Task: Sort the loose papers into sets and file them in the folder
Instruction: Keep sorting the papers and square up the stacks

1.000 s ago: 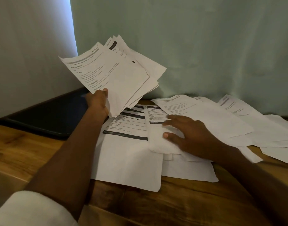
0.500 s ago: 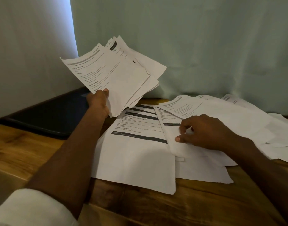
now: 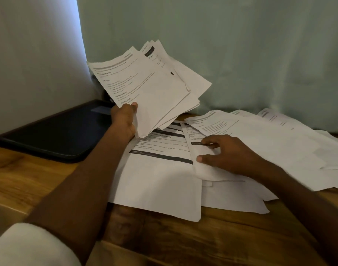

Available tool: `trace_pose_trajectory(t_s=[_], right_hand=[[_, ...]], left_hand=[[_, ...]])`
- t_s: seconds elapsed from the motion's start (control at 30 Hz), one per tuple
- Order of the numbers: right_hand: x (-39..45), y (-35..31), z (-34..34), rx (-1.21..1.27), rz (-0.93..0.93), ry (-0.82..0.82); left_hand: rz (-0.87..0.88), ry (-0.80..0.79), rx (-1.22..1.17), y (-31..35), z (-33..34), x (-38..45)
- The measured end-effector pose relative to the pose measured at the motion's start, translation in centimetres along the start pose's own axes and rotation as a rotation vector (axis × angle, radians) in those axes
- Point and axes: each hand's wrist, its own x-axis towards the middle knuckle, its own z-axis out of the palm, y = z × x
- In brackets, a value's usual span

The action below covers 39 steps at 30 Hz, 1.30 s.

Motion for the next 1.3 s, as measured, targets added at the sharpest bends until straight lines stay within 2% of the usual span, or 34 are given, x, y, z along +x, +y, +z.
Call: trace_pose_trajectory(t_s=[0.07,0.13,0.2,0.4,0.6,0.67,0.83,1.07,1.23,1.3], right_hand=[[-0.3,0.2,-0.4,0.035,0.039,-0.143],[-0.5,0.0,-0.5,-0.043,0.030,-0.292],[-0.4,-0.2,-0.4,-0.028,0.040,-0.319],[0.5,0.4,0.0,0.203,0.092,-0.017],[-0.2,2.5,-2.8,0.806,0.307,0.392],[-0.5,3.1,-3.5,0.880,0.357,0.482],[0.4,3.7,-3.1,0.670,0.333,0.635],[0.2,3.1,-2.0,0.200,0.145,0.678],[0.5,4.0,-1.7,0.126,0.132,0.712],[0.5,4.3,-1.8,0.091,0.184,0.660]], left_hand=[[-0.007,-0.015,-0.006,-0.2,0.3,-0.1],[-0.016,-0.018,-0.007,-0.3,0.5,-0.2],[-0.023,-0.015,0.005,-0.4,0.5,-0.2],[-0.042,-0.015,0.022,-0.4,0.7,-0.5],[-0.054,-0.028,-0.011,-0.6,0.9,-0.5],[-0.069,-0.030,-0.022,-0.6,1.0,-0.6],[-0.119,-0.026,-0.012,-0.6,1.1,-0.5],[-0.113,-0.037,0.002,-0.7,1.1,-0.6],[-0.119,-0.040,0.024,-0.9,1.0,-0.2],[-0.126,-0.042,0.016,-0.9,1.0,-0.2]])
